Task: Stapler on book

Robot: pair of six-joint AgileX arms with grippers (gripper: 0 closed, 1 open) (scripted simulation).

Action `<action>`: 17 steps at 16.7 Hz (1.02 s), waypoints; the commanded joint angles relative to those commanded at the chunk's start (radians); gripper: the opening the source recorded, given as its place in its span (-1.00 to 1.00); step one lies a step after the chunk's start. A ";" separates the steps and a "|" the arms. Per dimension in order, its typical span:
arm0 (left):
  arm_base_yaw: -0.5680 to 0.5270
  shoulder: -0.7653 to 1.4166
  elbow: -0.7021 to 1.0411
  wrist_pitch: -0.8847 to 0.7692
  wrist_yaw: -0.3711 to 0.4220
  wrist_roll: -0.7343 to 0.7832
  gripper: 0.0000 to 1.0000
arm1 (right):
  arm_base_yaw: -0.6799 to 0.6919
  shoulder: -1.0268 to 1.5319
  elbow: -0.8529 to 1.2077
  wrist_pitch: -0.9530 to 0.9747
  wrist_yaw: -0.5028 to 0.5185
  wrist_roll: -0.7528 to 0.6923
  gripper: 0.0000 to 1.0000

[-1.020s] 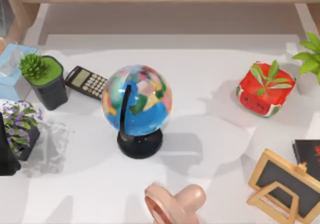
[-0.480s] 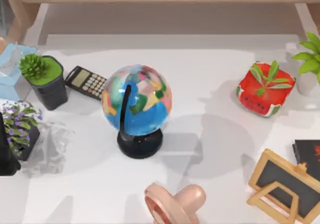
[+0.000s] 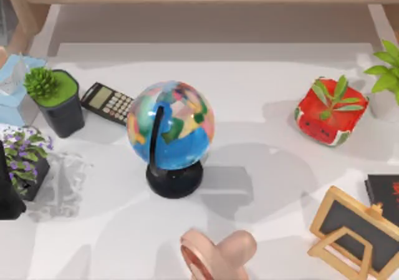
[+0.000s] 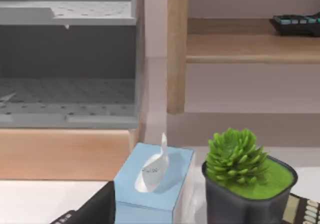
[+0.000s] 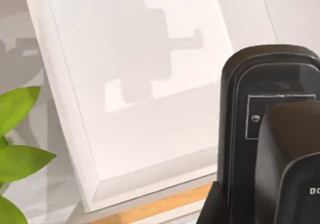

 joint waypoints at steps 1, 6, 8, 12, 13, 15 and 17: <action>0.000 0.000 0.000 0.000 0.000 0.000 1.00 | 0.009 -0.047 -0.058 0.010 0.002 0.001 -1.00; 0.000 0.000 0.000 0.000 0.000 0.000 1.00 | 0.081 -0.201 -0.362 0.059 -0.037 -0.004 -1.00; 0.000 0.000 0.000 0.000 0.000 0.000 1.00 | 0.120 -0.229 -0.476 0.079 -0.067 -0.009 -1.00; 0.000 0.000 0.000 0.000 0.000 0.000 1.00 | 0.191 -0.254 -0.666 0.111 -0.111 -0.010 -1.00; 0.000 0.000 0.000 0.000 0.000 0.000 1.00 | 0.203 -0.261 -0.705 0.120 -0.116 -0.008 -1.00; 0.000 0.000 0.000 0.000 0.000 0.000 1.00 | 0.221 -0.275 -0.772 0.139 -0.119 -0.002 -1.00; 0.000 0.000 0.000 0.000 0.000 0.000 1.00 | 0.230 -0.287 -0.822 0.154 -0.114 0.005 -1.00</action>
